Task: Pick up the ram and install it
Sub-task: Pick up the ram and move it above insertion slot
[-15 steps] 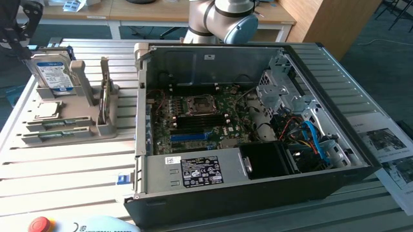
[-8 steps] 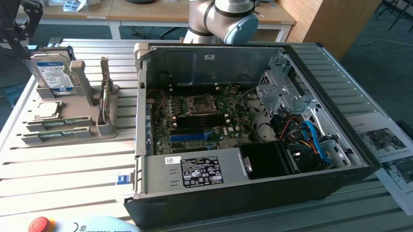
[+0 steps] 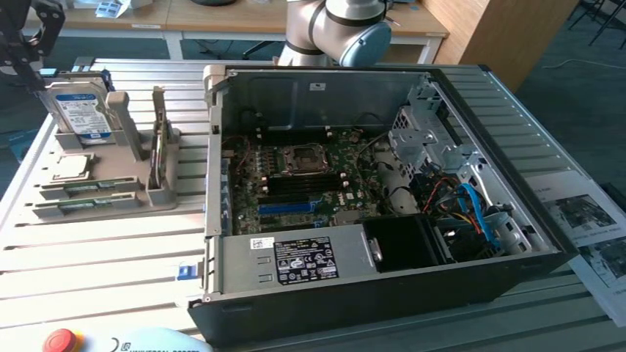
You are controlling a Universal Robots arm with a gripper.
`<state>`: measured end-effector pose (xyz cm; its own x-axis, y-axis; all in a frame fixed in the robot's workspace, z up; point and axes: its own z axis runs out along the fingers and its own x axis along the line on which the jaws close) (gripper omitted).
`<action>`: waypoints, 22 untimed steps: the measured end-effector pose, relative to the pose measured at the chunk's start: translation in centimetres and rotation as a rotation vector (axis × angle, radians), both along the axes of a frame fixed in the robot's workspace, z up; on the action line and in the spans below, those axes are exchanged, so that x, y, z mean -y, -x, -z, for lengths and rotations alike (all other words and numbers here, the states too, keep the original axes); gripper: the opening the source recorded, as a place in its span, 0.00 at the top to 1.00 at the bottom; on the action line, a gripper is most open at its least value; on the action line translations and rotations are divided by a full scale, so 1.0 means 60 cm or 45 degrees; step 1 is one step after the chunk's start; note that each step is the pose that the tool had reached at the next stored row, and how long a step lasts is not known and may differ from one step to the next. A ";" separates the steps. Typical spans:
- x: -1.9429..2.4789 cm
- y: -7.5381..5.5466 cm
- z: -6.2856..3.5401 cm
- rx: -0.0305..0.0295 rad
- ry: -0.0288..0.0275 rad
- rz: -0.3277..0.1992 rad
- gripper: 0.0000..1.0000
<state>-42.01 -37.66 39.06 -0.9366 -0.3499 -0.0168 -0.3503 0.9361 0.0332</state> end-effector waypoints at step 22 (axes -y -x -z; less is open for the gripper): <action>0.0000 0.000 0.000 -0.0054 0.0164 -0.263 0.90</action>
